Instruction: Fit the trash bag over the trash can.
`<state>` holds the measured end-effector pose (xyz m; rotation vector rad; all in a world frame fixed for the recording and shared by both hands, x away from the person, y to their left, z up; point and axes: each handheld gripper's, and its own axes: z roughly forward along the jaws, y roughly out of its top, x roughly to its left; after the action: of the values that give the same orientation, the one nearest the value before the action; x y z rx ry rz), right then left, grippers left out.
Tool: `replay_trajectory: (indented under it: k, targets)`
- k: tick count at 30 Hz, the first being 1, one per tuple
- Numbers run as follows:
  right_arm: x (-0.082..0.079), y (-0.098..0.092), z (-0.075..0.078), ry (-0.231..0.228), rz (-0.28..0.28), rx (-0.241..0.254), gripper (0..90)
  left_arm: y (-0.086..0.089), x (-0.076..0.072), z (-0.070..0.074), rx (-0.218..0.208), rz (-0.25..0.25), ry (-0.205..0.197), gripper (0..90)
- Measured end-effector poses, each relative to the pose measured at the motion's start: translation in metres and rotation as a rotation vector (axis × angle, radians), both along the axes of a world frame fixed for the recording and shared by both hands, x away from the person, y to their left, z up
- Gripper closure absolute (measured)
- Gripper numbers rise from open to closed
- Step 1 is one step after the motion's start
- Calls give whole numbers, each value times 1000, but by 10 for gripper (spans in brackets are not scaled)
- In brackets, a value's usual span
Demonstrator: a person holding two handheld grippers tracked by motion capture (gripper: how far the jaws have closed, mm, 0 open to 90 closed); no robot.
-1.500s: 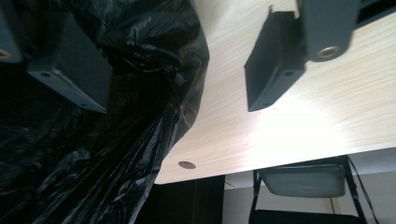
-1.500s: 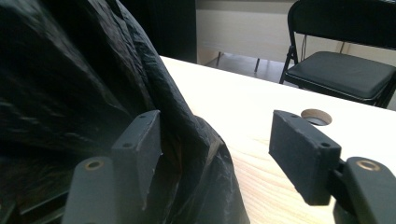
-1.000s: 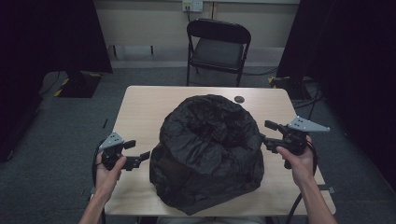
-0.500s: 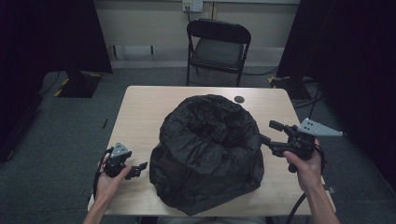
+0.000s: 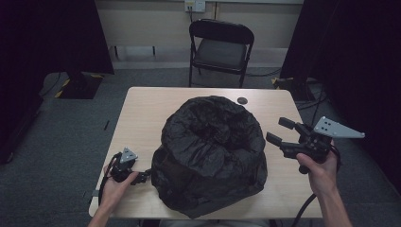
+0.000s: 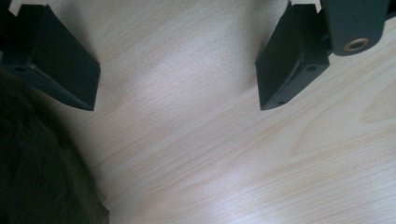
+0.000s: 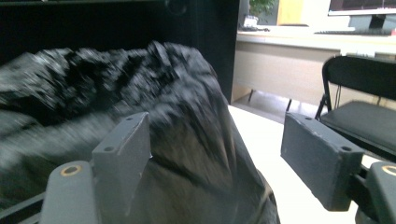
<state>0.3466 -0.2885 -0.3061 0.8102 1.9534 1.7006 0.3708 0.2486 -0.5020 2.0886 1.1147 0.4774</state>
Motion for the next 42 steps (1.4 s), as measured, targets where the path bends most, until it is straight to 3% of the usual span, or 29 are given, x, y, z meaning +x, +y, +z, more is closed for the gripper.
replay_trajectory:
  k: [10,18,23,28,32,35,37,42]
  targets:
    - [-14,37,39,-64,95,-47,240,0,2,0,0,-2,1,116]
    - [-11,71,59,-83,165,-76,291,-1,3,0,6,-3,4,99]
    - [-1,90,69,-71,202,-78,349,-1,3,0,6,-4,3,99]
    - [13,115,76,-48,248,-128,387,-1,3,0,6,-4,4,99]
    - [23,135,82,-30,263,-201,402,0,3,0,4,-7,5,99]
    - [30,145,87,-48,261,-226,425,0,3,0,3,-7,6,98]
    - [35,149,93,-42,279,-210,460,0,3,0,3,-9,5,98]
    - [50,169,84,-3,300,-269,473,0,3,0,3,-11,6,98]
